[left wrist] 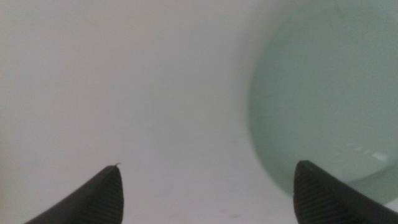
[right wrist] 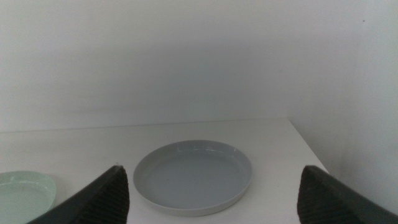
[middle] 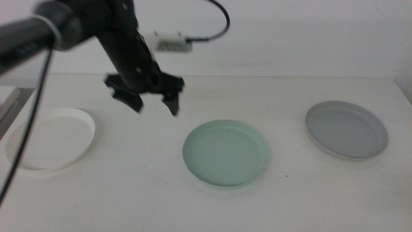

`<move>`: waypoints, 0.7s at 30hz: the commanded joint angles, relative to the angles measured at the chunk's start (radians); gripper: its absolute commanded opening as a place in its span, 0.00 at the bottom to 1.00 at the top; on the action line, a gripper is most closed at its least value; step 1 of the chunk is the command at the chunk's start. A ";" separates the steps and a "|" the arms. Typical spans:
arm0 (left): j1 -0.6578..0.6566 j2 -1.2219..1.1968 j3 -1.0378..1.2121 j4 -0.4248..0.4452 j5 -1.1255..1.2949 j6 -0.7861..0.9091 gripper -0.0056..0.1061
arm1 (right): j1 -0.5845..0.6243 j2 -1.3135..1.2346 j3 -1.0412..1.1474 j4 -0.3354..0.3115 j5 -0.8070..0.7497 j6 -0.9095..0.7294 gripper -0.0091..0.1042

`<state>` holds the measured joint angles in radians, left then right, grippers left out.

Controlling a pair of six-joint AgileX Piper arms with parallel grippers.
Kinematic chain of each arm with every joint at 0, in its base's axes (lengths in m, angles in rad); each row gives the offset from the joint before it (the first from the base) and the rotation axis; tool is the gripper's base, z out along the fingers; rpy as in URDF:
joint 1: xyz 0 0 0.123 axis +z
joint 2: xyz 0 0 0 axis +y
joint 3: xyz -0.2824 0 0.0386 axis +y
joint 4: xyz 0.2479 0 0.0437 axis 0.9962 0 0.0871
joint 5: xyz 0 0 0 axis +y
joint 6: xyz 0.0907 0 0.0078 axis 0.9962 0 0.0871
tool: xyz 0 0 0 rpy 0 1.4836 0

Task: Stack the three bowls on top of each other.

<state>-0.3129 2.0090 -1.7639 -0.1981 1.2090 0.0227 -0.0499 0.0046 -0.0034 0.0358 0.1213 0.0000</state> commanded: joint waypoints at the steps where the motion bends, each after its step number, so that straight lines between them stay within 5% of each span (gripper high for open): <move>1: 0.010 -0.067 0.000 0.065 0.012 -0.001 0.89 | 0.000 -0.005 0.003 -0.008 -0.012 0.000 0.90; 4: 0.044 -0.125 0.029 0.158 0.012 -0.023 0.89 | 0.000 -0.005 0.003 -0.008 -0.012 0.000 0.90; 21: 0.541 -0.242 0.179 0.161 0.012 0.197 0.89 | 0.000 -0.005 0.003 -0.008 -0.012 0.000 0.90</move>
<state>0.1911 1.7674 -1.5919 -0.0316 1.2206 0.1887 -0.0499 0.0046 -0.0034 0.0358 0.1213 0.0000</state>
